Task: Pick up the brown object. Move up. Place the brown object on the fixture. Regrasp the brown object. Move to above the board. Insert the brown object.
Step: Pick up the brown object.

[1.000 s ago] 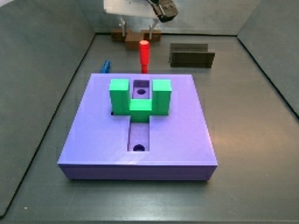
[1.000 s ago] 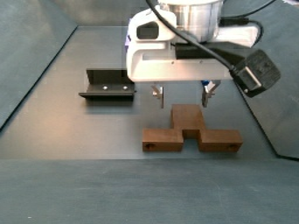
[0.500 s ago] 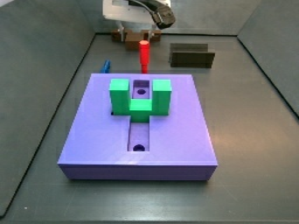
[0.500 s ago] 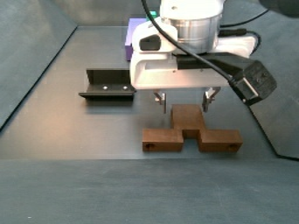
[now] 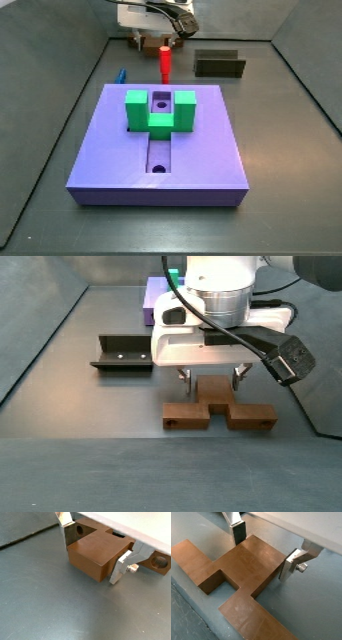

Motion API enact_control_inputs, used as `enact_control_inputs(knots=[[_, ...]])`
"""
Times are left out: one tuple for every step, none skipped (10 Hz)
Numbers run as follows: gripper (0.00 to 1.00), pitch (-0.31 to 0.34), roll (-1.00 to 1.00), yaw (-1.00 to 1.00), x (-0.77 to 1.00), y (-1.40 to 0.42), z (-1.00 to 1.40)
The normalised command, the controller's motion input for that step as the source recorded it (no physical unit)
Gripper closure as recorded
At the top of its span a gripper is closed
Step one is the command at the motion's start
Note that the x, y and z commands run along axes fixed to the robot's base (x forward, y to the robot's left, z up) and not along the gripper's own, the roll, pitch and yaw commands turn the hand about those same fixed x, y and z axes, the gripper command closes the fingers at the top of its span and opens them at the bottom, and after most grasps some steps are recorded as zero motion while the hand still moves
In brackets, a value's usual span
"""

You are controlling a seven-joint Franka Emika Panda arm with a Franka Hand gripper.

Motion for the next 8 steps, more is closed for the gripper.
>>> enact_control_inputs(knots=[[1.00, 0.000, 0.00, 0.00, 0.00, 0.00, 0.00], [1.00, 0.000, 0.00, 0.00, 0.00, 0.00, 0.00], [1.00, 0.000, 0.00, 0.00, 0.00, 0.00, 0.00], [1.00, 0.000, 0.00, 0.00, 0.00, 0.00, 0.00], [1.00, 0.000, 0.00, 0.00, 0.00, 0.00, 0.00], [1.00, 0.000, 0.00, 0.00, 0.00, 0.00, 0.00], [1.00, 0.000, 0.00, 0.00, 0.00, 0.00, 0.00], [1.00, 0.000, 0.00, 0.00, 0.00, 0.00, 0.00]])
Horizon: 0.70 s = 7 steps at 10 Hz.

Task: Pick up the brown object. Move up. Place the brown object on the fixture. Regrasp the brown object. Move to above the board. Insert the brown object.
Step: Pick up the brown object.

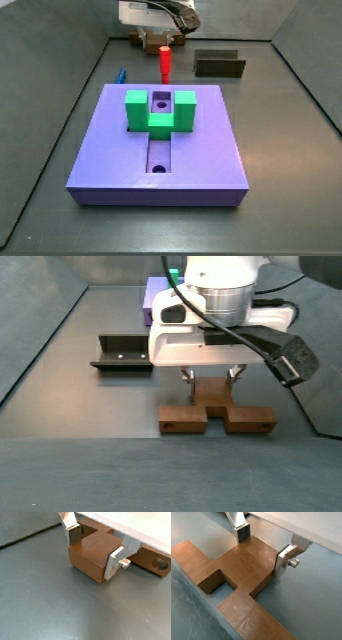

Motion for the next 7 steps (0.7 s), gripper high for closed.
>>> enact_control_inputs(knots=[[1.00, 0.000, 0.00, 0.00, 0.00, 0.00, 0.00], [1.00, 0.000, 0.00, 0.00, 0.00, 0.00, 0.00], [1.00, 0.000, 0.00, 0.00, 0.00, 0.00, 0.00], [1.00, 0.000, 0.00, 0.00, 0.00, 0.00, 0.00], [1.00, 0.000, 0.00, 0.00, 0.00, 0.00, 0.00], [1.00, 0.000, 0.00, 0.00, 0.00, 0.00, 0.00], [1.00, 0.000, 0.00, 0.00, 0.00, 0.00, 0.00]])
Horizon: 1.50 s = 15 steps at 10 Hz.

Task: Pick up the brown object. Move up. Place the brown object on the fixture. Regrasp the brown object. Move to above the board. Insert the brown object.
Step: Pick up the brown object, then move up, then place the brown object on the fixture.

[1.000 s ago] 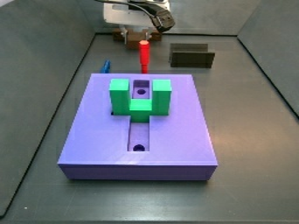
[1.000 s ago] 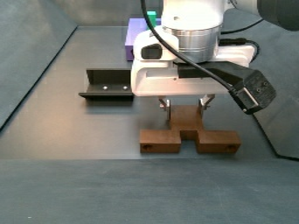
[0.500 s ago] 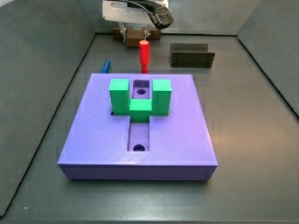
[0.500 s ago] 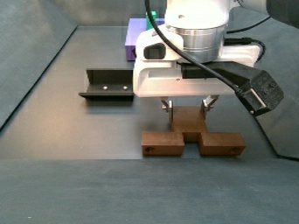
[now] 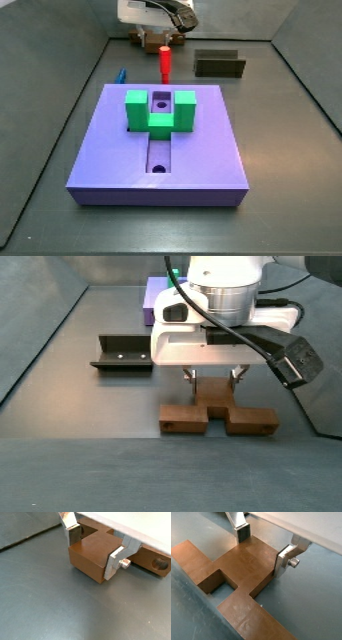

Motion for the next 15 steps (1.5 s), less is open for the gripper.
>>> enact_control_inputs(knots=[[1.00, 0.000, 0.00, 0.00, 0.00, 0.00, 0.00], [1.00, 0.000, 0.00, 0.00, 0.00, 0.00, 0.83], [1.00, 0.031, 0.01, 0.02, -0.05, 0.05, 0.78], [1.00, 0.083, 0.02, 0.00, -0.07, 0.04, 0.53], [1.00, 0.071, 0.05, 0.00, -0.02, 0.02, 0.25], [1.00, 0.000, -0.01, 0.00, 0.00, 0.00, 0.00], [1.00, 0.000, -0.52, -0.02, 0.09, -0.01, 0.27], [1.00, -0.094, -1.00, -0.14, 0.26, -0.12, 0.45], [1.00, -0.166, -1.00, -0.33, 0.19, -0.16, 0.34], [1.00, -0.220, -1.00, -0.38, 0.16, -0.10, 0.32], [1.00, -0.240, -1.00, -0.36, 0.15, -0.10, 0.29], [1.00, -0.226, -1.00, -0.34, 0.14, -0.10, 0.27], [1.00, -0.211, -1.00, -0.35, 0.14, -0.09, 0.27], [1.00, -0.123, -1.00, -0.33, 0.25, -0.09, 0.29], [1.00, -0.103, -1.00, -0.32, 0.29, -0.07, 0.29]])
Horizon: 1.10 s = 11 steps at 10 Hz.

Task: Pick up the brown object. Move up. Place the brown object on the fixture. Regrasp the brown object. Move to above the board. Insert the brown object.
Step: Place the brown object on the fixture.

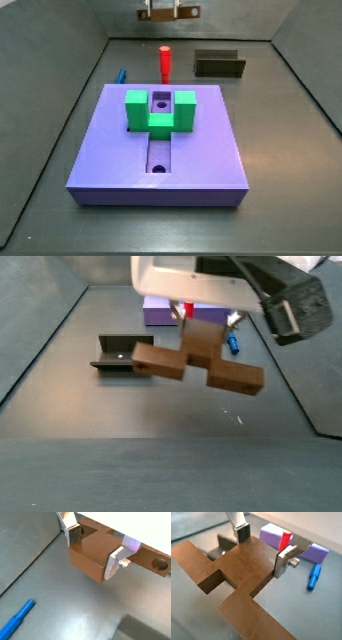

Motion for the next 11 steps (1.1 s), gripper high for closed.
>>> enact_control_inputs(knots=[[1.00, -0.074, -1.00, -0.32, 0.33, -0.04, 0.27], [1.00, -0.077, -1.00, -0.32, 0.37, -0.03, 0.28], [1.00, -0.009, -1.00, -0.26, 0.46, -0.02, 0.24], [1.00, -0.003, -1.00, -0.26, 0.47, -0.02, 0.23], [1.00, 0.000, -1.00, -0.24, 0.48, -0.02, 0.23], [1.00, 0.000, -1.00, -0.17, 0.58, -0.04, 0.18], [1.00, 0.086, -1.00, -0.13, 0.62, -0.04, 0.15], [1.00, 0.089, -1.00, -0.16, 0.53, -0.09, 0.19], [1.00, 0.046, -1.00, -0.18, 0.44, -0.19, 0.22], [1.00, 0.049, -0.99, -0.19, 0.44, -0.26, 0.17], [1.00, 0.131, -0.95, -0.15, 0.52, -0.29, 0.19]])
